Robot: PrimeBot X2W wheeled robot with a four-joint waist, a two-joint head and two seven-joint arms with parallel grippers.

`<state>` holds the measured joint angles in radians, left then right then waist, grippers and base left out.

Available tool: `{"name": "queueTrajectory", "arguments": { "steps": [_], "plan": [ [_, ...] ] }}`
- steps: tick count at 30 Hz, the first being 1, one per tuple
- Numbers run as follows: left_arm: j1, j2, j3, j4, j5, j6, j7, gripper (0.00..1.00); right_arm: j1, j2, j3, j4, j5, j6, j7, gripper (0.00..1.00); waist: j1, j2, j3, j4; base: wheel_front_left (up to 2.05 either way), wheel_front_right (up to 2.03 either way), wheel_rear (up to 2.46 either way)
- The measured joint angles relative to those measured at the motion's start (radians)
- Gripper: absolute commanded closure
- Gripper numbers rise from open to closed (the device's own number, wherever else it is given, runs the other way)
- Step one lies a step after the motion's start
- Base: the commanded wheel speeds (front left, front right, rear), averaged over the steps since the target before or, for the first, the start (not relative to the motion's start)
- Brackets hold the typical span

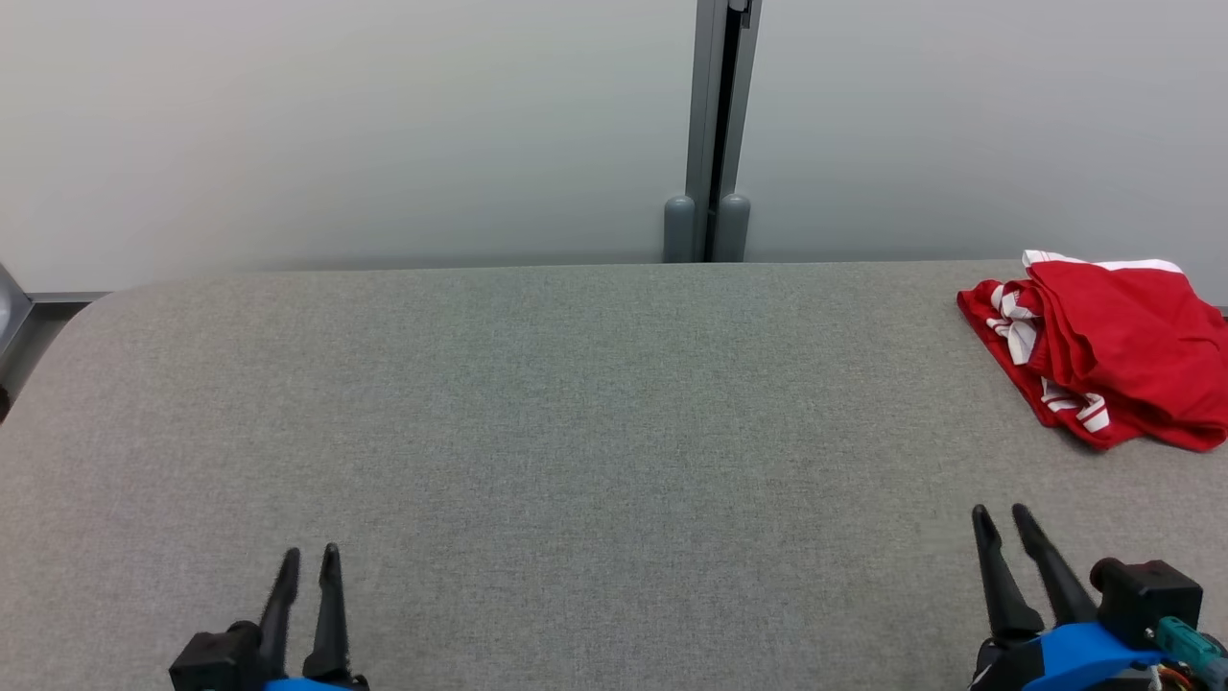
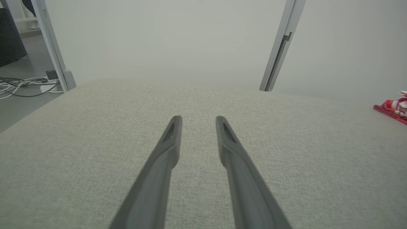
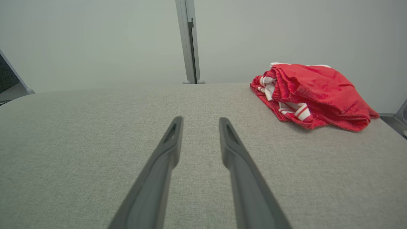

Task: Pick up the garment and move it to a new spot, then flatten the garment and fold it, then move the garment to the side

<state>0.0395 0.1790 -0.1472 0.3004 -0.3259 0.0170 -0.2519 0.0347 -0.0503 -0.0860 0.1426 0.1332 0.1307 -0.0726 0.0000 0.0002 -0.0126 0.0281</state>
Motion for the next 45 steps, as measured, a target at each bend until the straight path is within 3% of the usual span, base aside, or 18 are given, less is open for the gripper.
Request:
{"name": "queueTrajectory", "arguments": {
  "steps": [6, 27, 45],
  "plan": [
    [0.026, -0.023, 0.001, 0.044, -0.019, 0.000, 0.013, 1.00, 0.008, 0.008, 0.001, 0.055, 0.023, 0.000, 0.010, 1.00, 0.0000, 0.0000, 0.001, -0.001, 0.00, 0.00, 0.00],
    [-0.003, -0.051, 0.069, 0.022, -0.354, -0.037, 0.106, 1.00, -0.012, 0.008, -0.005, 0.066, 0.409, 0.000, 0.054, 1.00, 0.0000, 0.0000, 0.003, -0.005, 0.00, 0.00, 0.00],
    [-0.036, -0.069, 0.113, 0.004, -0.587, -0.065, 0.171, 1.00, -0.047, 0.008, -0.012, 0.074, 0.673, 0.000, 0.087, 1.00, 0.0000, -0.0002, 0.005, -0.009, 0.00, 0.00, 0.00]
  ]
}}
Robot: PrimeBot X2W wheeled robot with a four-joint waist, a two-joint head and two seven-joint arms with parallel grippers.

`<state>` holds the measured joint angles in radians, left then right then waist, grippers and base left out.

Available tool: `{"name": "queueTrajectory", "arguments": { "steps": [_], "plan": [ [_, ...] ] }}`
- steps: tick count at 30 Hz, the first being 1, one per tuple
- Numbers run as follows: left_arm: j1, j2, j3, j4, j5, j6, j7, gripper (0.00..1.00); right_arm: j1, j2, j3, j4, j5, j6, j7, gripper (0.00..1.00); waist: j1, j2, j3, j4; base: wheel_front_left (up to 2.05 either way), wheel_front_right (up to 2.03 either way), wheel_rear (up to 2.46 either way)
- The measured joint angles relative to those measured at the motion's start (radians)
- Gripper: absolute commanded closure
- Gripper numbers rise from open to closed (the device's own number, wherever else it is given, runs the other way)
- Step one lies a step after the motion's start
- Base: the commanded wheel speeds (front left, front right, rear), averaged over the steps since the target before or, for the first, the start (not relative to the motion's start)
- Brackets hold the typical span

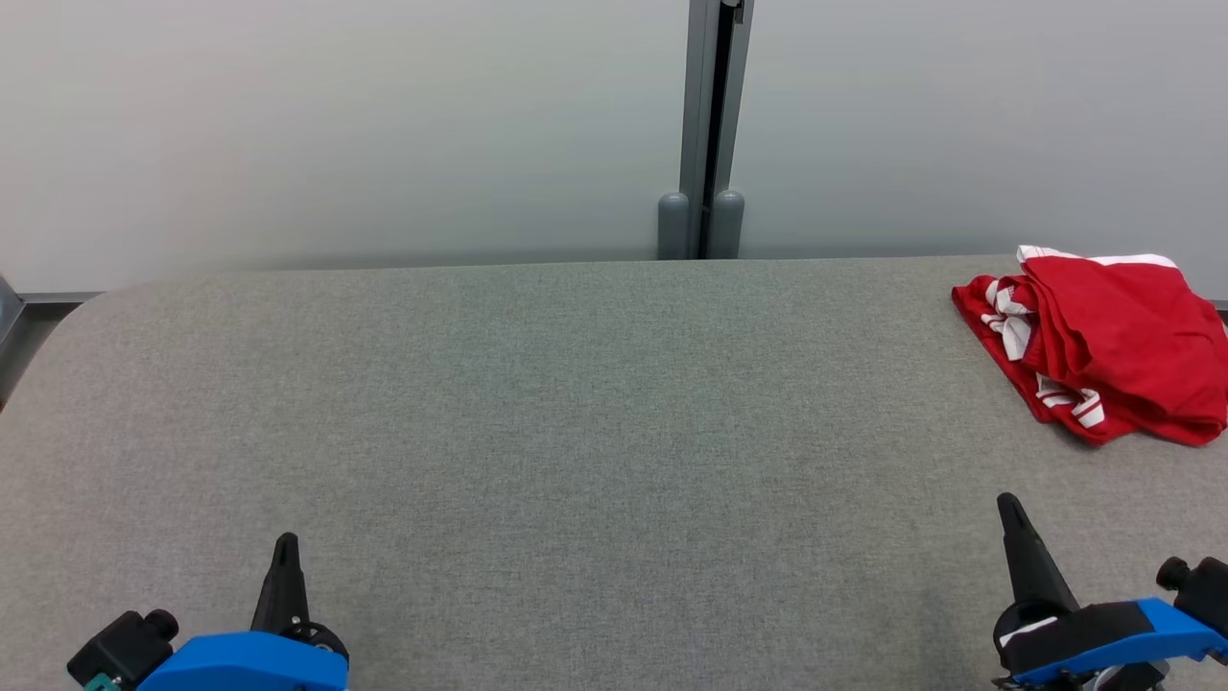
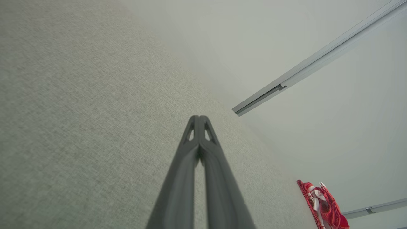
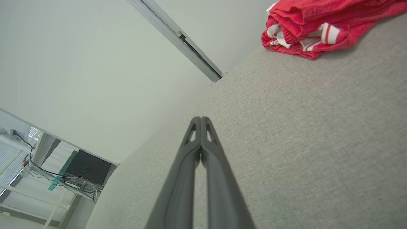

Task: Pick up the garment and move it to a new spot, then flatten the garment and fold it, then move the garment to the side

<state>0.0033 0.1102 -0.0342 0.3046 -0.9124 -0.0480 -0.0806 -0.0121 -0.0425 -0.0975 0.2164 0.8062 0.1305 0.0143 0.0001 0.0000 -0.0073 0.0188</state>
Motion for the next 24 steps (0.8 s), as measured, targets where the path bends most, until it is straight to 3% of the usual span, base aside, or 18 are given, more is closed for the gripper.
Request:
{"name": "queueTrajectory", "arguments": {
  "steps": [24],
  "plan": [
    [-0.038, -0.021, 0.055, -0.021, -0.250, -0.029, 0.070, 1.00, -0.030, -0.001, -0.005, 0.010, 0.290, 0.000, 0.035, 1.00, 0.0000, 0.0000, 0.003, -0.005, 0.00, 0.00, 0.00]
  ]
}}
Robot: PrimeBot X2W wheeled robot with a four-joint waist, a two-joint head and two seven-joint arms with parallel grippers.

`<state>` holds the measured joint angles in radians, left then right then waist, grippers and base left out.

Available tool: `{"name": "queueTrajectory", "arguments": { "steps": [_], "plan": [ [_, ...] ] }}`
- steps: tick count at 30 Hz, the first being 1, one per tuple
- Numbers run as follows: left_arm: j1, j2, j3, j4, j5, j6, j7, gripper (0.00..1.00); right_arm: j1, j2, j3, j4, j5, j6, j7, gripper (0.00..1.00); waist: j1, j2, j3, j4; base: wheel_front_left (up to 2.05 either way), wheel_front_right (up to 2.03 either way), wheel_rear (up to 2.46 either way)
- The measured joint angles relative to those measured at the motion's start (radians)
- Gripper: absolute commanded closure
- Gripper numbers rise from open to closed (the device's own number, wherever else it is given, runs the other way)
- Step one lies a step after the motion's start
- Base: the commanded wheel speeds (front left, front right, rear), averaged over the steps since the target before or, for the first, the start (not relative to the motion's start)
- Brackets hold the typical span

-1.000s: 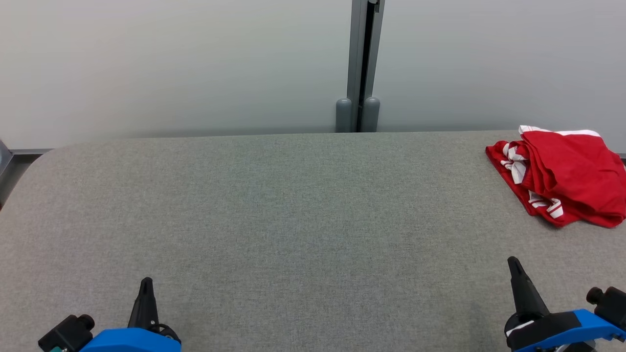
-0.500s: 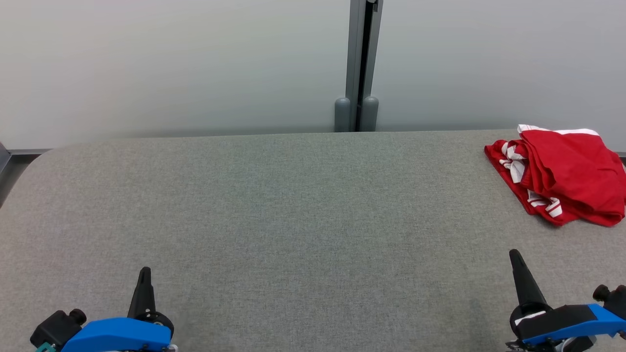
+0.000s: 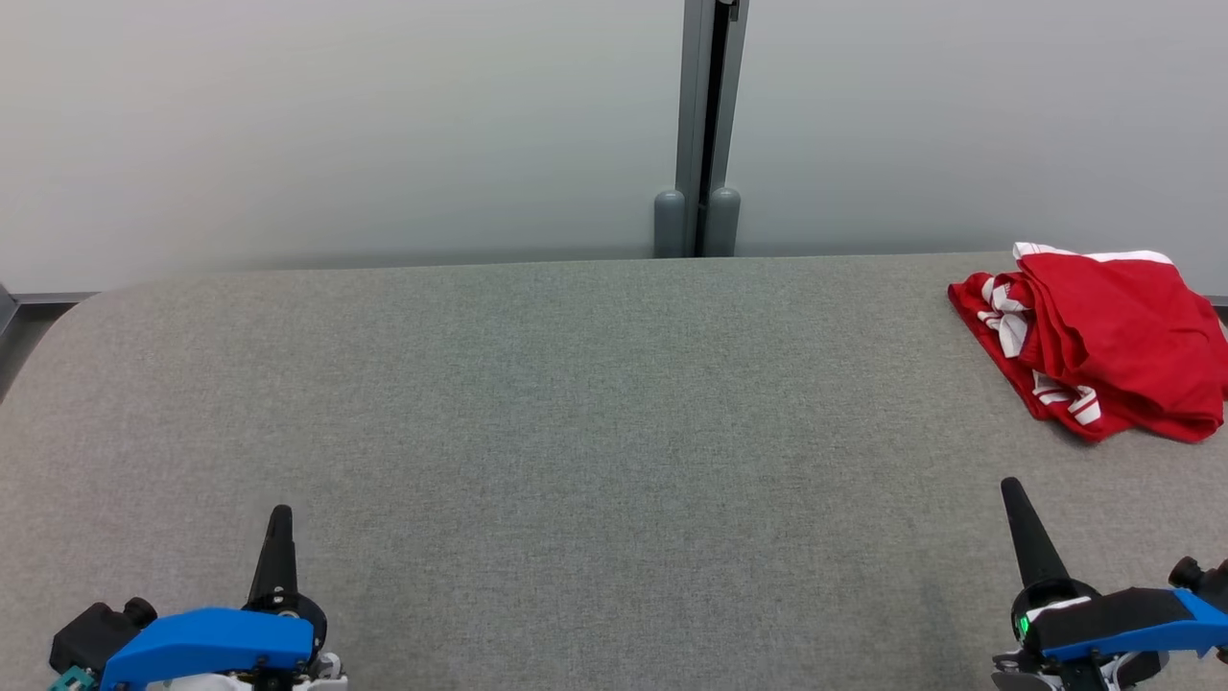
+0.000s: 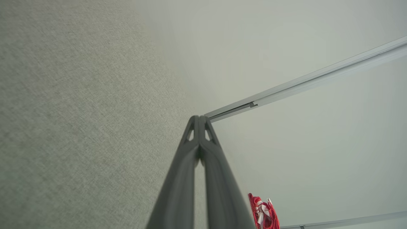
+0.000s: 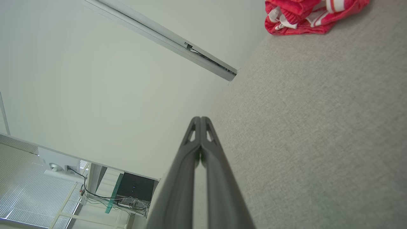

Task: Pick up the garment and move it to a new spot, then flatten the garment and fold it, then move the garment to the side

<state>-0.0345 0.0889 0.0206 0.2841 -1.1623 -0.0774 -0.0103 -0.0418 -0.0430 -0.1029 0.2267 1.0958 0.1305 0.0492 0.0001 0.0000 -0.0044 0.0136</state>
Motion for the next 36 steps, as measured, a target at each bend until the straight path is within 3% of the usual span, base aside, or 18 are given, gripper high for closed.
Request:
{"name": "queueTrajectory", "arguments": {
  "steps": [36],
  "plan": [
    [-0.047, -0.026, 0.062, -0.025, -0.294, -0.032, 0.081, 1.00, -0.039, -0.002, -0.006, 0.012, 0.336, 0.000, 0.042, 1.00, 0.0000, 0.0000, 0.004, -0.008, 0.00, 0.00, 0.00]
  ]
}}
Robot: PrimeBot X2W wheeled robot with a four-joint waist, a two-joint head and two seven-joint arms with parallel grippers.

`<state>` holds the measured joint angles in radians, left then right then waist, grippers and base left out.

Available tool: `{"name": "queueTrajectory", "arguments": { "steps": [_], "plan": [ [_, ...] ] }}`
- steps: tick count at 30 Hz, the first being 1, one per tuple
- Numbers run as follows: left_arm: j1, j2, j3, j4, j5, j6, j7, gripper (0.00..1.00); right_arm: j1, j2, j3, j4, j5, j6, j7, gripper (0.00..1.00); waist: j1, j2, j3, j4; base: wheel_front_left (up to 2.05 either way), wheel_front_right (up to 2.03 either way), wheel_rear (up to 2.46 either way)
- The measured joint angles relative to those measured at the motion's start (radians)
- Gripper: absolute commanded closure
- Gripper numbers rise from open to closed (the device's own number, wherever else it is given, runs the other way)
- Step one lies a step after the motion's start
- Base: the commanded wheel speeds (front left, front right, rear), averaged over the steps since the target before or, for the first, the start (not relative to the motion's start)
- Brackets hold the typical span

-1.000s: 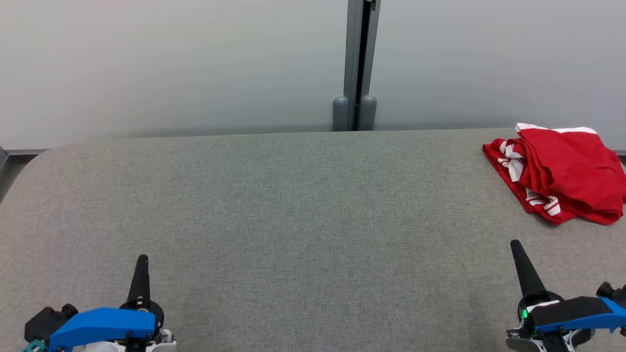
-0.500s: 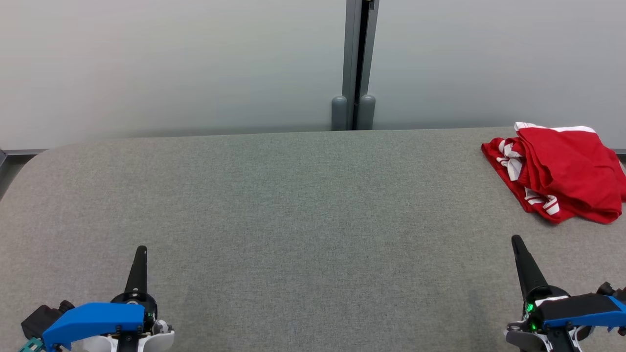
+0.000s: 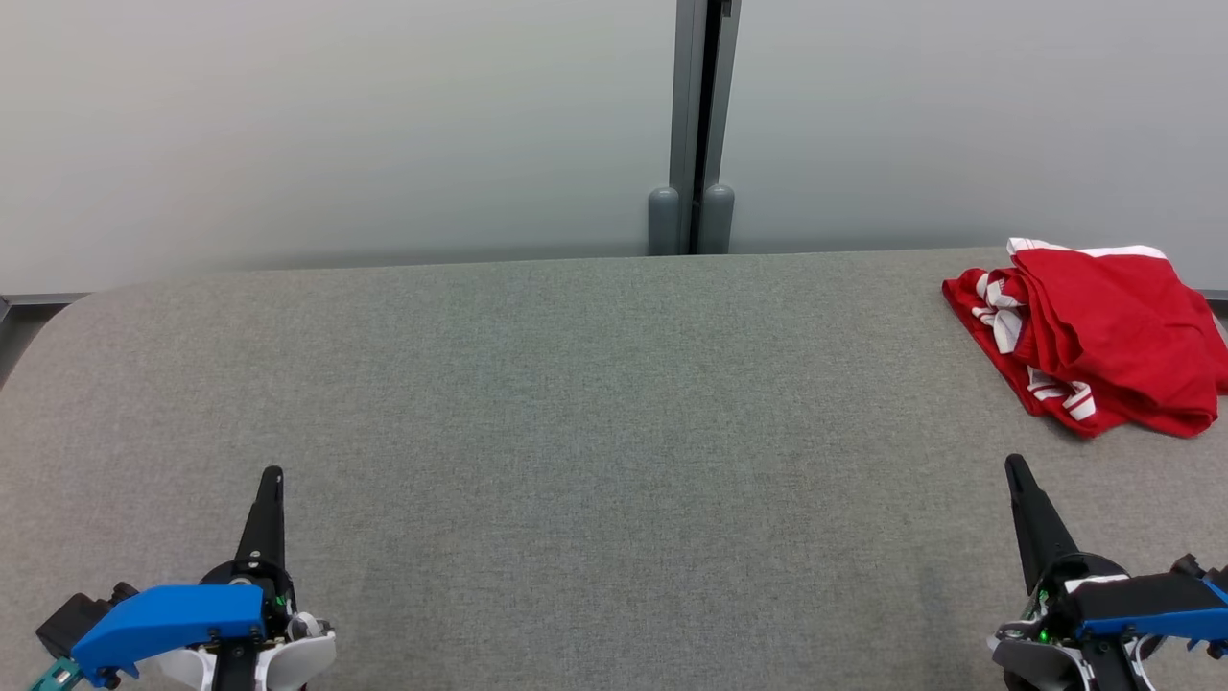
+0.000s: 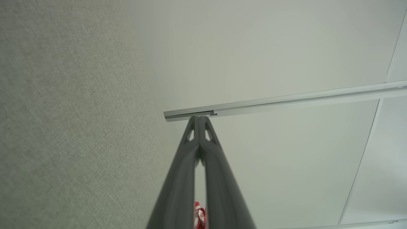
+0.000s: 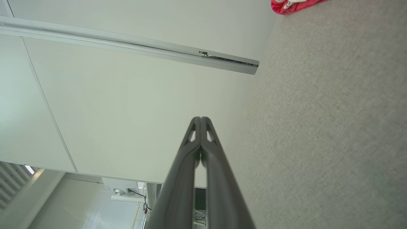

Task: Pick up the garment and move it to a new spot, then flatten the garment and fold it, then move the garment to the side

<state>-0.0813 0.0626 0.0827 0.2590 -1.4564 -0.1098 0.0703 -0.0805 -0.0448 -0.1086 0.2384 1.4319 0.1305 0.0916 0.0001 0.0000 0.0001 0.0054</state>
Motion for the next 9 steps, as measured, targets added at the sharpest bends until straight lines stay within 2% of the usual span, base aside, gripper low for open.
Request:
{"name": "queueTrajectory", "arguments": {
  "steps": [9],
  "plan": [
    [-0.007, -0.005, 0.010, -0.004, -0.060, -0.006, 0.017, 1.00, -0.010, 0.000, -0.002, 0.002, 0.068, 0.000, 0.008, 1.00, 0.0000, 0.0000, 0.001, -0.002, 0.00, 0.00, 0.00]
  ]
}}
